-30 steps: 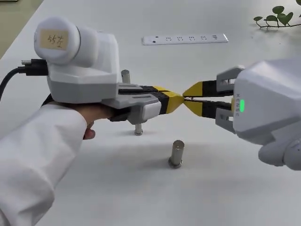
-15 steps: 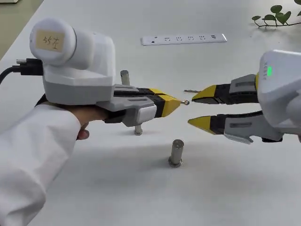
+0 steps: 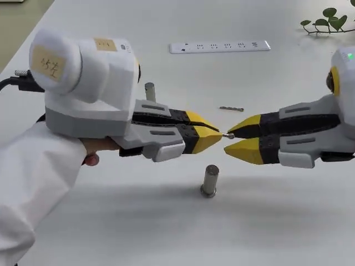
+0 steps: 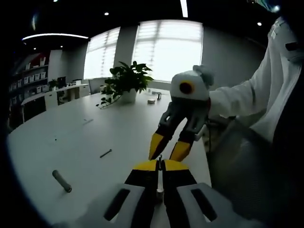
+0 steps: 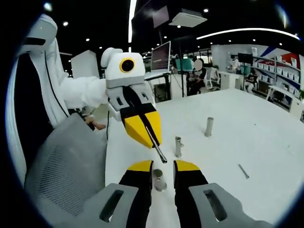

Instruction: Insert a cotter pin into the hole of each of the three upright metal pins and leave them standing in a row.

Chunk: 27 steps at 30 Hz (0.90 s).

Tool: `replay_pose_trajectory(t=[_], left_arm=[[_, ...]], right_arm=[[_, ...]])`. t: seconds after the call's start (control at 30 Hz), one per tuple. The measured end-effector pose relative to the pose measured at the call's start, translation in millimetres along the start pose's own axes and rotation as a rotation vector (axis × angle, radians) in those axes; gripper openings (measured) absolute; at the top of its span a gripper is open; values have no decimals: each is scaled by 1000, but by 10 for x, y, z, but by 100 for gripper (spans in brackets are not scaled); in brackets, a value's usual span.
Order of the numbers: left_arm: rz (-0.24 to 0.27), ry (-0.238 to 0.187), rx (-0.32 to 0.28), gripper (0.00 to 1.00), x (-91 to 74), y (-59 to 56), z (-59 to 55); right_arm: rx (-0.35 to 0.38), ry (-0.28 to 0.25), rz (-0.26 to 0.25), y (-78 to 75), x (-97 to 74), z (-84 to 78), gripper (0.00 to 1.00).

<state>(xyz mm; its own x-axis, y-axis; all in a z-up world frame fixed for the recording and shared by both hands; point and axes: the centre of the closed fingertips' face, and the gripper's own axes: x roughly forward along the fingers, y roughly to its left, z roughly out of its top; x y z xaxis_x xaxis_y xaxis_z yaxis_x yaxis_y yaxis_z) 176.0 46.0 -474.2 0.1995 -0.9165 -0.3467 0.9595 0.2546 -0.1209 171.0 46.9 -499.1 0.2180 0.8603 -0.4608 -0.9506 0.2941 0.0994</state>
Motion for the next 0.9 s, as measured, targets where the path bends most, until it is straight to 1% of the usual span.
replay_pose_trajectory(t=[0.03, 0.1, 0.17, 0.2, 0.27, 0.3, 0.33, 0.43, 0.5, 0.6, 0.63, 0.67, 0.73, 0.77, 0.9], left_arm=[[-11, 7, 9, 0, 6, -18, -13], [-32, 16, 26, 0, 18, -52, -31], [-35, 21, 44, 0, 25, -58, -40], [-46, 24, 52, 0, 27, -73, -46], [-48, 20, 50, 0, 31, -79, -47], [-52, 19, 53, 0, 33, -90, -51], [-58, 25, 76, 0, 37, -98, -65], [-71, 37, 93, 0, 41, -120, -92], [-84, 51, 117, 0, 49, -144, -125], [-98, 85, 150, 0, 65, -177, -201], [-100, 89, 154, 0, 68, -181, -210], [-111, 110, 167, 0, 81, -208, -264], [-117, 119, 184, 0, 100, -233, -299], [-122, 130, 189, 0, 109, -250, -325], [-125, 138, 199, 0, 125, -269, -354]], right_arm=[[8, 4, 16, 35, 10, -11, 10], [5, 10, 20, 67, 36, -27, 8], [6, 18, 33, 101, 44, -44, 5], [4, 21, 31, 109, 46, -51, 3], [6, 26, 30, 107, 36, -58, 0], [11, 29, 30, 109, 30, -65, 0], [13, 32, 38, 128, 23, -65, 0], [-6, 52, 55, 187, 17, -85, 0], [-25, 69, 67, 192, 6, -112, 0], [-34, 87, 84, 230, -2, -138, 0], [-34, 89, 86, 236, -3, -142, 0], [-31, 99, 101, 252, -11, -163, 0], [-22, 112, 117, 269, -20, -198, 0], [-20, 116, 122, 281, -20, -210, 0], [-9, 125, 126, 312, -33, -247, 0]])
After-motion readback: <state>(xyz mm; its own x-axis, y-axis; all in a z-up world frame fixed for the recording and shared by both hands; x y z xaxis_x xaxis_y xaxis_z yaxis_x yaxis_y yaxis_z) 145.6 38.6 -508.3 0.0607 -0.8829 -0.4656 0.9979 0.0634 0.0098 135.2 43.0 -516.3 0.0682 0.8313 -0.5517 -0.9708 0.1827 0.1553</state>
